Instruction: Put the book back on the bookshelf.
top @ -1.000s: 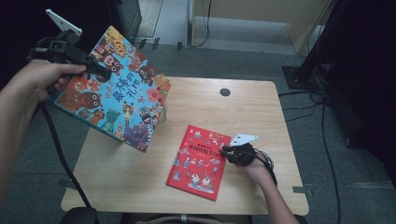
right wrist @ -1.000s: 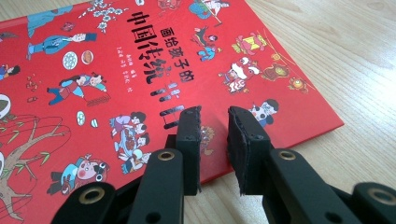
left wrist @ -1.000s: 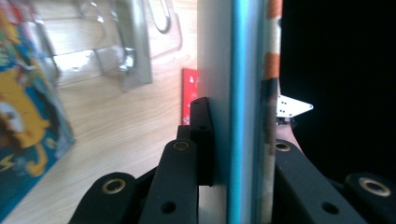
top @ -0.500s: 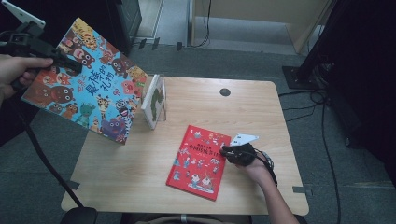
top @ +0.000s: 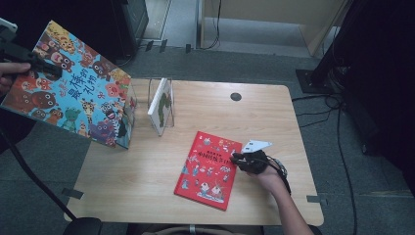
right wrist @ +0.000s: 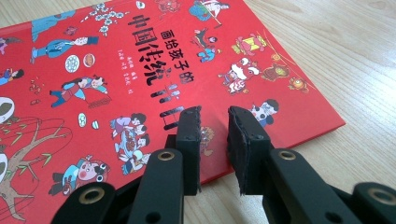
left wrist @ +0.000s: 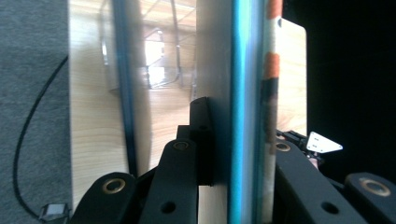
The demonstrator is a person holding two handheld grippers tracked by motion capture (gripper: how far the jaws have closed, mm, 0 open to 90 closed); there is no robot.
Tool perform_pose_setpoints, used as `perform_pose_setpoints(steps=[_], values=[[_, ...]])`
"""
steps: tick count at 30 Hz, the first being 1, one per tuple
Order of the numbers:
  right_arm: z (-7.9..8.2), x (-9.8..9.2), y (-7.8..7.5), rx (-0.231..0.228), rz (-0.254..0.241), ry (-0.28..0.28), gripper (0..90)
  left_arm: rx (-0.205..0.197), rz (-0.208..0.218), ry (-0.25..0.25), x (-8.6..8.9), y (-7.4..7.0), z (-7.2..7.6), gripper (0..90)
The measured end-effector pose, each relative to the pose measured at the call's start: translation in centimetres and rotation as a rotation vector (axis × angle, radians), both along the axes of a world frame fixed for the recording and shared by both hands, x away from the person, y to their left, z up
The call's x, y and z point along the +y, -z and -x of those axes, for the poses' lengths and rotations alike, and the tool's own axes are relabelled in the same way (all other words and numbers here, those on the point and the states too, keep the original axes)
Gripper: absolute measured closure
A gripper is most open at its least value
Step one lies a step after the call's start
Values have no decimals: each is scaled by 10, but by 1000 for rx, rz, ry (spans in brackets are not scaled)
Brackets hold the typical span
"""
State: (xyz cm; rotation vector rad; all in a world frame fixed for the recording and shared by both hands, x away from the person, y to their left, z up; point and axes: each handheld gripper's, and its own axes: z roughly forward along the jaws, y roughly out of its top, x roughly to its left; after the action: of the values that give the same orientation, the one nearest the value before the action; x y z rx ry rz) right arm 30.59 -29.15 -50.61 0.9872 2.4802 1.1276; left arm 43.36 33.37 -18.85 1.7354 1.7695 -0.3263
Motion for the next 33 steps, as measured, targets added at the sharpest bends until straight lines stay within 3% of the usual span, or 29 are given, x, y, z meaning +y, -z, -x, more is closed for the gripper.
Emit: perform_pose_setpoints(steps=[4, 5, 9, 14, 24, 33], values=[[0, 0, 0, -1, -2, -2, 743, 13, -20, -35, 8, 3, -1, 816], [0, 0, 0, -2, -2, -2, 743, 19, -41, -51, 8, 7, -3, 815], [0, 0, 0, -1, -2, -3, 742, 33, -78, -56, 4, 13, -10, 814], [0, 0, 0, 0, 0, -2, 736, 39, -93, -81, 1, 20, -17, 815], [0, -1, 0, 3, -7, -6, 733, 61, -135, -85, -11, 36, -28, 812], [0, -1, 0, 3, -5, -7, 733, 54, -163, -97, -15, 35, -30, 808]])
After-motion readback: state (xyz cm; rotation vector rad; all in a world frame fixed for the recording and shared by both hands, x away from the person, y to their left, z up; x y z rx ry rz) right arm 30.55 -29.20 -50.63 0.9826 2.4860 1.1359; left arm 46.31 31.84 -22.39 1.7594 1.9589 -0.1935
